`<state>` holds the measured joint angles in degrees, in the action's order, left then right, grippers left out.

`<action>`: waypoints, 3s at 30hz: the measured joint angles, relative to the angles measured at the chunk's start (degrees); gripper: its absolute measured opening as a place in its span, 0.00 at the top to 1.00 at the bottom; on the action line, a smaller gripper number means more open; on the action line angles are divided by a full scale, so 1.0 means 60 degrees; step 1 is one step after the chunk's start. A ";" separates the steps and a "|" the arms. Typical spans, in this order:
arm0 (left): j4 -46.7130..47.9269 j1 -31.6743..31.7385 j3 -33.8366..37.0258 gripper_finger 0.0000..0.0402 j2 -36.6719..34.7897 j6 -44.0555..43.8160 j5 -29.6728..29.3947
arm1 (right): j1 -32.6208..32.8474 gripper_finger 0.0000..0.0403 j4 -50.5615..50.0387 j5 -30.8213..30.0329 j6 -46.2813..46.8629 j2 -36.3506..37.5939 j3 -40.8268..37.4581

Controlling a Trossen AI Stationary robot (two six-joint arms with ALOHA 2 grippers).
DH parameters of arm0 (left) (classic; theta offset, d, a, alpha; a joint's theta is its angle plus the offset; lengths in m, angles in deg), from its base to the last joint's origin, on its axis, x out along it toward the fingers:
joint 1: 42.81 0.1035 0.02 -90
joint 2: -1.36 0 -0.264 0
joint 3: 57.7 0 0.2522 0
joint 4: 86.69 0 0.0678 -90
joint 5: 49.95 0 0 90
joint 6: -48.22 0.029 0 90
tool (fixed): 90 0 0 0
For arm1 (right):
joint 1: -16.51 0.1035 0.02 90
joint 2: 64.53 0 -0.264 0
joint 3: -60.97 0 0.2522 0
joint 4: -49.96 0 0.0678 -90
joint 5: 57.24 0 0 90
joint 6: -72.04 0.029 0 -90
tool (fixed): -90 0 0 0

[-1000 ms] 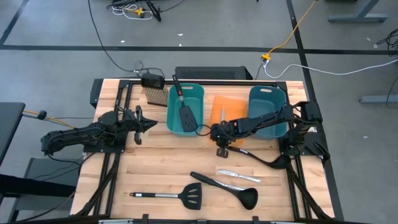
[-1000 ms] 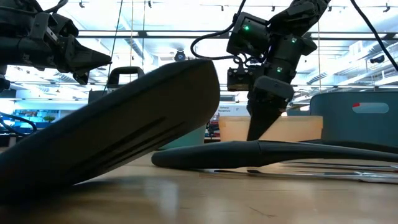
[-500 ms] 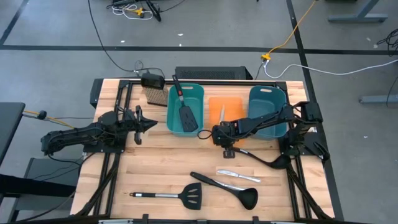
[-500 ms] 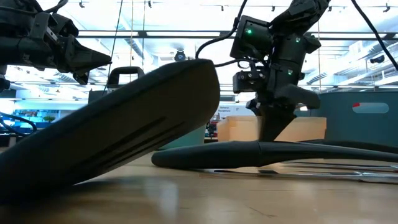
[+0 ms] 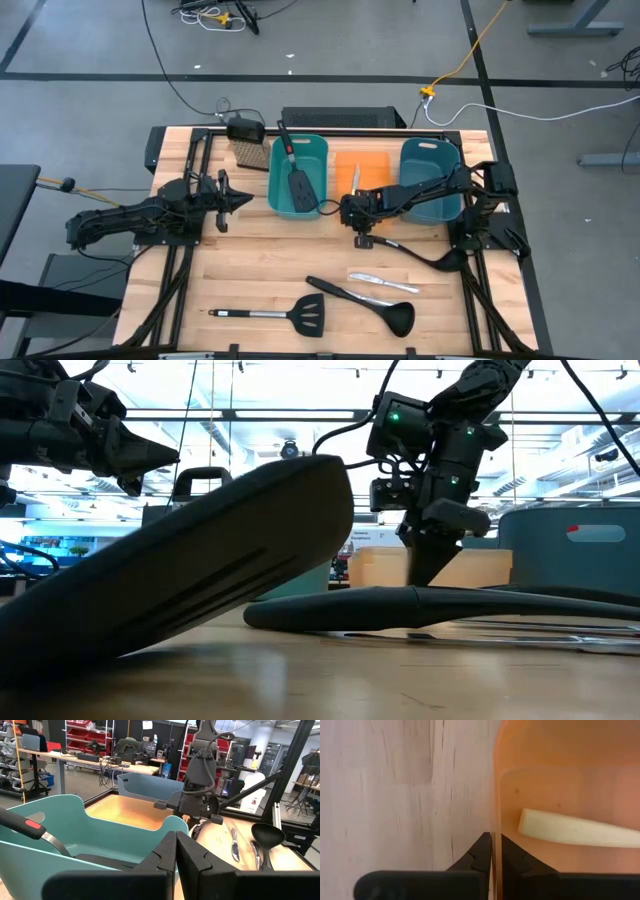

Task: Pick & Place Kitchen Items
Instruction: Adjust the orange bin, then adjust the blue bin

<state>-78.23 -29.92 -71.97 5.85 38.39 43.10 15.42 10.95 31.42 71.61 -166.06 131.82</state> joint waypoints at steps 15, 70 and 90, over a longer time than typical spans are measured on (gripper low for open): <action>0.0004 0.0002 0.0000 0.97 0.0000 0.0000 0.0002 | 0.0084 0.62 0.0019 -0.0257 0.0218 0.0203 -0.0008; 0.0095 0.0000 0.0000 0.97 -0.0001 -0.0005 0.0003 | 0.1872 0.56 -0.6482 -0.1560 0.6154 0.4874 -0.2128; 0.0069 0.0000 0.0000 0.97 -0.0001 -0.0008 0.0003 | 0.1902 0.84 -0.6052 -0.0403 0.5653 0.4878 -0.2082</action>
<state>-77.82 -29.92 -71.97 5.85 38.35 43.11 26.83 -25.36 29.00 105.53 -136.80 119.33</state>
